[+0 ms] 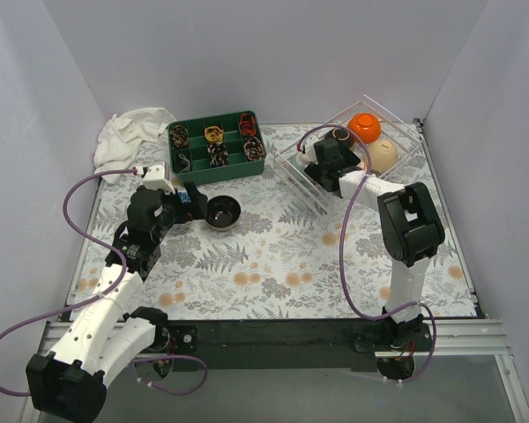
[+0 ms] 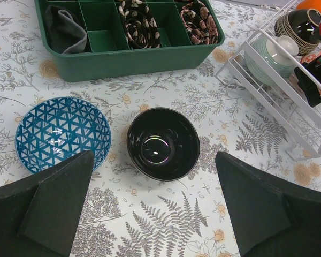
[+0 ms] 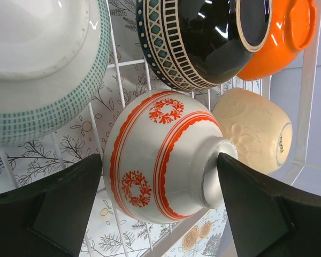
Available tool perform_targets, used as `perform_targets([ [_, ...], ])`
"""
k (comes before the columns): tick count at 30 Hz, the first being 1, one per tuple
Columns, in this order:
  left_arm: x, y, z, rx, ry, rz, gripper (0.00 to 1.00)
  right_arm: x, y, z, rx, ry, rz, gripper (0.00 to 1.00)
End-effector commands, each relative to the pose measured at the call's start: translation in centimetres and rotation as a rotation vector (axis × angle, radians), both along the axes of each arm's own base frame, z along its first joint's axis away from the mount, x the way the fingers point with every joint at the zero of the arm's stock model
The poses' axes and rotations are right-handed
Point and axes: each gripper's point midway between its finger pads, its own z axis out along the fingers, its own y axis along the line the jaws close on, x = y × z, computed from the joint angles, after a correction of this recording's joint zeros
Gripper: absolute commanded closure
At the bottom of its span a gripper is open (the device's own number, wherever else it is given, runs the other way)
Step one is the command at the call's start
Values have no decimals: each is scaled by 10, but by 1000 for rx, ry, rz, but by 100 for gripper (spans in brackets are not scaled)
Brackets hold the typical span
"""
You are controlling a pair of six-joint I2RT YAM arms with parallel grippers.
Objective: Unload the bowls from the dish rack
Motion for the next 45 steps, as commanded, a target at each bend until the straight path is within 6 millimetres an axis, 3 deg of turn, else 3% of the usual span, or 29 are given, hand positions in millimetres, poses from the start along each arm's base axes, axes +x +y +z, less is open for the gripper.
perform_targets([
  [1, 0, -2, -6, 15, 4, -18, 2, -3, -12, 5, 20, -19, -38, 6],
  [6, 0, -3, -7, 17, 6, -20, 2, 2, -16, 31, 25, -80, -70, 7],
  [11, 1, -2, -10, 20, 15, -15, 2, 3, -19, 34, 12, -87, -80, 13],
  [15, 1, -2, -10, 21, 16, -15, 2, -3, -21, 24, 9, -67, -89, 25],
  [21, 1, -2, -11, 23, 19, -17, 2, -11, -10, 48, 72, -103, -73, 50],
  [32, 1, -2, -9, 22, 13, -14, 2, -13, 3, 83, 182, -175, -61, 57],
  [45, 0, -6, -9, 13, 10, -39, 2, -12, 16, 94, 292, -192, -50, 57],
])
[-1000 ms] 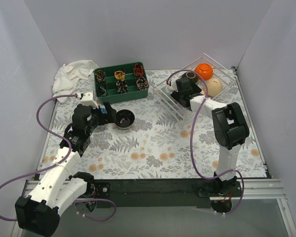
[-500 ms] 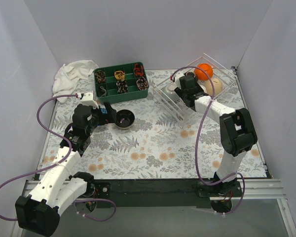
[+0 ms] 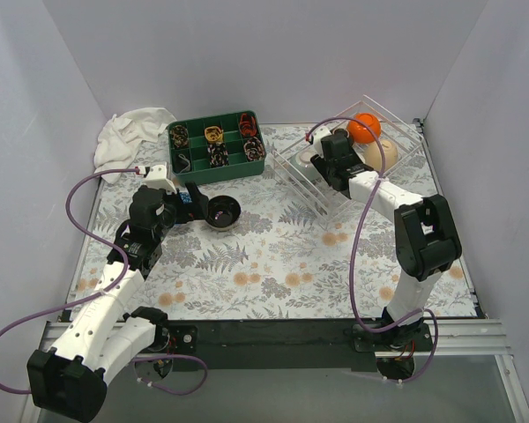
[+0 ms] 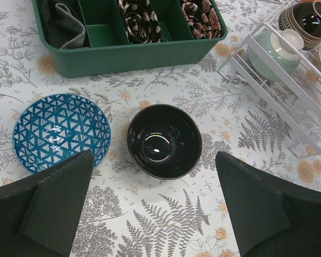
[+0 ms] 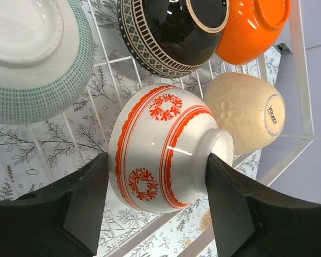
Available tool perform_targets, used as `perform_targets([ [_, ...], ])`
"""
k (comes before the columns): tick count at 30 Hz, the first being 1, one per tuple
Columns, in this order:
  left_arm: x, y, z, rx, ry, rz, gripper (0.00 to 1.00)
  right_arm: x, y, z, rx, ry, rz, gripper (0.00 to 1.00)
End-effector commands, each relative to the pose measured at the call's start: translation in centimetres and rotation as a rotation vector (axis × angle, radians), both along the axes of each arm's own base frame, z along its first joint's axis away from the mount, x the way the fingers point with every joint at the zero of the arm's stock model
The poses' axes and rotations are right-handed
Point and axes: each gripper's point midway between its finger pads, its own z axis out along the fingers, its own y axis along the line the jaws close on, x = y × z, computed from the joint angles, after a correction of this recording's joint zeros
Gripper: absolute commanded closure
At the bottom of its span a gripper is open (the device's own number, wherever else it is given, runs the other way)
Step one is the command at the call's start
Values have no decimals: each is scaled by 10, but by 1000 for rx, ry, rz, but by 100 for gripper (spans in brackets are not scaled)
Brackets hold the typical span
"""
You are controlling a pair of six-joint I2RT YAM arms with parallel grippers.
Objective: Unload the bowls from the dish rack
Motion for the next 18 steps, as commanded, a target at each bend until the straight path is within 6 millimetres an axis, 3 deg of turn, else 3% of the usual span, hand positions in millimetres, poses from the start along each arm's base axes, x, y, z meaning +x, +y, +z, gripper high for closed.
perform_targets([
  [1, -2, -5, -2, 3, -11, -36, 2, 8, 12, 55, 121, -139, -4, 57],
  [10, -5, -22, -3, -28, -6, -126, 2, 7, 19, 91, 351, -210, -41, 57],
  [18, -5, -45, 2, -93, 7, -231, 2, -14, 37, 136, 568, -260, 13, 57],
])
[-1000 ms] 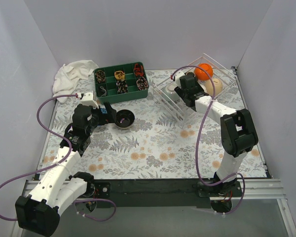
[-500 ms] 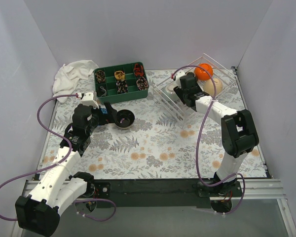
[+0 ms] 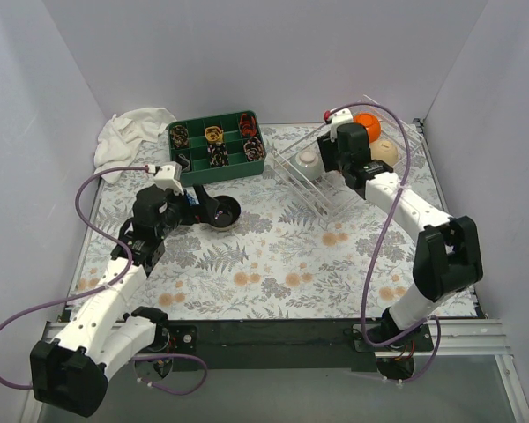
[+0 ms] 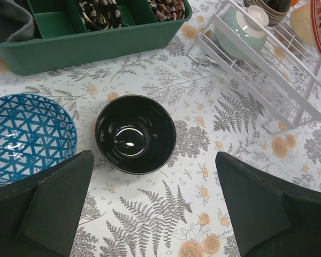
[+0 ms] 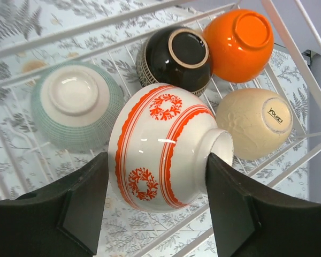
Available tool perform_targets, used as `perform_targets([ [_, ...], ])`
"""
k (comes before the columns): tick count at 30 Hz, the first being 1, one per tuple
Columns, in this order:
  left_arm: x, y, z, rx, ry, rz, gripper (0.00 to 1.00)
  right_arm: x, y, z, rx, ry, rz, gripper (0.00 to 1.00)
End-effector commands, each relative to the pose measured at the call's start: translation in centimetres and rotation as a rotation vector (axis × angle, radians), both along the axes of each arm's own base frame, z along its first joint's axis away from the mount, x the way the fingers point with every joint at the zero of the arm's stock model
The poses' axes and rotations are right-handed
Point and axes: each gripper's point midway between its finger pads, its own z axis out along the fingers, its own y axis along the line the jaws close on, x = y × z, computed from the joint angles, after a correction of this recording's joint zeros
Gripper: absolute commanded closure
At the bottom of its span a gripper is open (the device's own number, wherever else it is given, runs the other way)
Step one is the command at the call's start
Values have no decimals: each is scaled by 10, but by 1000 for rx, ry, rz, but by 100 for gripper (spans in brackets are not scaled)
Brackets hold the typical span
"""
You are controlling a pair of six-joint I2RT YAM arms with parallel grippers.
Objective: Unload the bowls from the dish rack
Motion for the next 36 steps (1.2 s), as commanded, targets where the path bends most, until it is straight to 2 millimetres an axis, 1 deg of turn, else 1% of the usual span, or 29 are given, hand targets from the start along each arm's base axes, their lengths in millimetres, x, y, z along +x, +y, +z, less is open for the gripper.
perform_targets([
  [1, 0, -20, 9, -61, -1, -89, 2, -5, 19, 76, 216, -162, 44, 57],
  [2, -1, -25, 9, -76, 9, -114, 2, -9, 20, 85, 244, -176, 58, 57],
  [4, -1, -32, 13, -118, 26, -133, 2, -17, 30, 93, 285, -177, 107, 57],
  [5, 0, -35, 11, -134, 42, -139, 2, -23, 31, 100, 324, -183, 113, 57],
  [7, -1, -44, 16, -174, 48, -176, 2, -31, 39, 106, 373, -180, 153, 57],
  [9, -1, -51, 17, -219, 67, -193, 2, -42, 45, 113, 442, -173, 176, 56],
  [10, 0, -54, 22, -242, 55, -198, 2, -48, 53, 113, 472, -156, 218, 56],
  [11, 0, -56, 23, -272, 64, -195, 2, -54, 57, 118, 516, -151, 228, 56],
  [12, 0, -61, 24, -290, 65, -203, 2, -62, 66, 116, 546, -128, 280, 56],
  [13, 2, -65, 33, -315, 30, -216, 2, -66, 70, 116, 568, -118, 299, 56],
  [14, 2, -69, 31, -329, 33, -220, 2, -71, 73, 123, 599, -128, 318, 56],
  [15, 3, -78, 37, -356, 17, -239, 2, -78, 81, 116, 640, -91, 351, 56],
  [16, 4, -82, 37, -362, 14, -240, 2, -84, 85, 117, 666, -81, 375, 57],
  [17, 4, -88, 36, -368, 19, -249, 2, -88, 90, 123, 695, -93, 405, 56],
  [18, 0, -100, 37, -374, 20, -274, 2, -96, 96, 124, 738, -64, 439, 56],
  [19, 3, -107, 34, -375, 24, -283, 2, -101, 100, 120, 758, -46, 453, 56],
  [20, 6, -111, 33, -375, 22, -273, 2, -104, 103, 123, 783, -53, 477, 56],
  [21, 3, -122, 38, -389, 5, -296, 2, -112, 110, 124, 807, -33, 521, 56],
  [22, 4, -129, 32, -392, 15, -298, 2, -117, 114, 120, 835, -8, 529, 56],
  [24, 5, -137, 26, -408, 15, -287, 2, -126, 122, 124, 872, 2, 580, 56],
  [25, 7, -141, 31, -439, -1, -286, 2, -130, 124, 126, 899, 13, 587, 56],
  [26, 12, -142, 23, -447, 14, -270, 2, -134, 126, 124, 911, 23, 600, 56],
  [27, 14, -146, 28, -471, -9, -274, 2, -139, 130, 126, 924, 25, 632, 56],
  [29, 19, -150, 17, -491, 11, -260, 2, -145, 133, 125, 956, 48, 643, 56],
  [31, 24, -153, 17, -505, -8, -245, 2, -151, 137, 126, 973, 59, 671, 56],
  [33, 33, -154, 8, -514, 1, -209, 2, -156, 139, 123, 995, 85, 688, 56],
  [34, 34, -154, 6, -520, 5, -200, 2, -158, 139, 127, 1003, 77, 699, 56],
  [36, 39, -154, 0, -539, 13, -178, 2, -163, 142, 126, 1022, 98, 716, 56],
])
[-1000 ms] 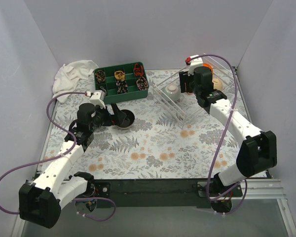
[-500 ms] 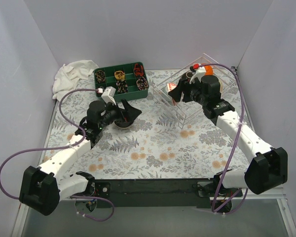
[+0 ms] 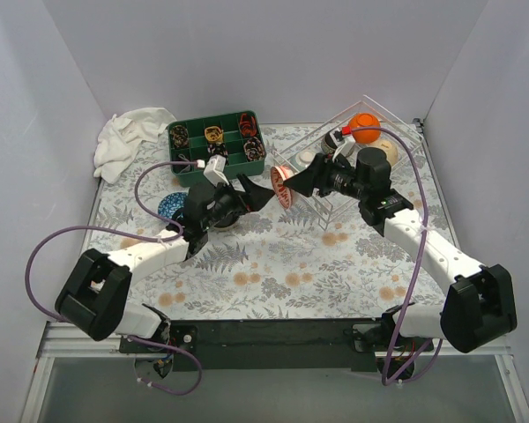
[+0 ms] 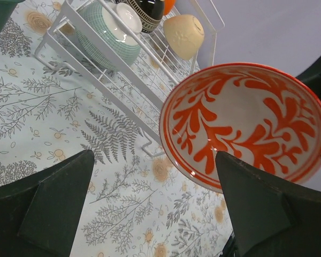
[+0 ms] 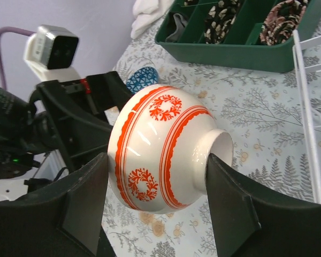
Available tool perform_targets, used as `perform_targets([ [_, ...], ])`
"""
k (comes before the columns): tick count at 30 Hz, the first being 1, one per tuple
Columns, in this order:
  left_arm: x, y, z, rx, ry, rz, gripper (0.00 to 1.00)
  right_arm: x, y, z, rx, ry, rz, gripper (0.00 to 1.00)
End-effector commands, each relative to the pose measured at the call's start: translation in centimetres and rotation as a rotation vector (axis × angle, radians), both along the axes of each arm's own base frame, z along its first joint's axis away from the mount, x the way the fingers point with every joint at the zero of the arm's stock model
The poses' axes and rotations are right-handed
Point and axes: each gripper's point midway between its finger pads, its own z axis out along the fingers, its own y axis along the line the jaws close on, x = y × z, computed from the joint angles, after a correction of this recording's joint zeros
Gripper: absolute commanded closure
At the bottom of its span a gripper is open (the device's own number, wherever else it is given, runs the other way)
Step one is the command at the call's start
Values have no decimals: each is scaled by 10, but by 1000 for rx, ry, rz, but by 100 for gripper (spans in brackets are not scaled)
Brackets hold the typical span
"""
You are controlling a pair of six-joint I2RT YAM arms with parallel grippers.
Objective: Unload the bowls from the dish rack
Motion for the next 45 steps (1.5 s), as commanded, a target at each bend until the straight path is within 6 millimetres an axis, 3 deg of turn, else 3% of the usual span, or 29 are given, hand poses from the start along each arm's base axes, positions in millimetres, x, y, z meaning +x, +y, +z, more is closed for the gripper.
perform_targets([
  [1, 14, 2, 7, -79, -29, 78, 4, -20, 10, 59, 152, -132, 95, 56],
  [13, 9, -19, 3, -175, -8, -9, 35, -34, 18, 51, 225, -71, 171, 56],
  [14, 7, -21, 4, -185, -8, -18, 45, -35, 18, 49, 227, -65, 175, 56],
  [23, 0, -19, -4, -210, 4, -28, 98, -38, 20, 41, 243, -35, 185, 52],
  [25, 1, -15, -6, -201, 5, -4, 100, -38, 19, 37, 239, -28, 182, 49],
  [30, 3, -4, -12, -137, 10, 49, 100, -38, 18, 30, 227, -26, 176, 30],
  [32, 6, 2, -6, -114, -4, 81, 100, -38, 18, 27, 222, -24, 179, 24],
  [35, 6, 14, -10, -44, 8, 129, 100, -37, 14, 25, 218, -24, 174, 20],
  [37, 7, 20, -1, -12, -19, 152, 100, -38, 11, 23, 214, -27, 170, 15],
  [38, 9, 28, -8, 25, 0, 188, 100, -37, 9, 22, 212, -29, 168, 14],
  [42, 9, 41, 2, 95, -10, 228, 100, -39, 3, 19, 198, -28, 167, 11],
  [45, 7, 53, -2, 184, 12, 259, 100, -38, -1, 17, 185, -41, 154, 10],
])
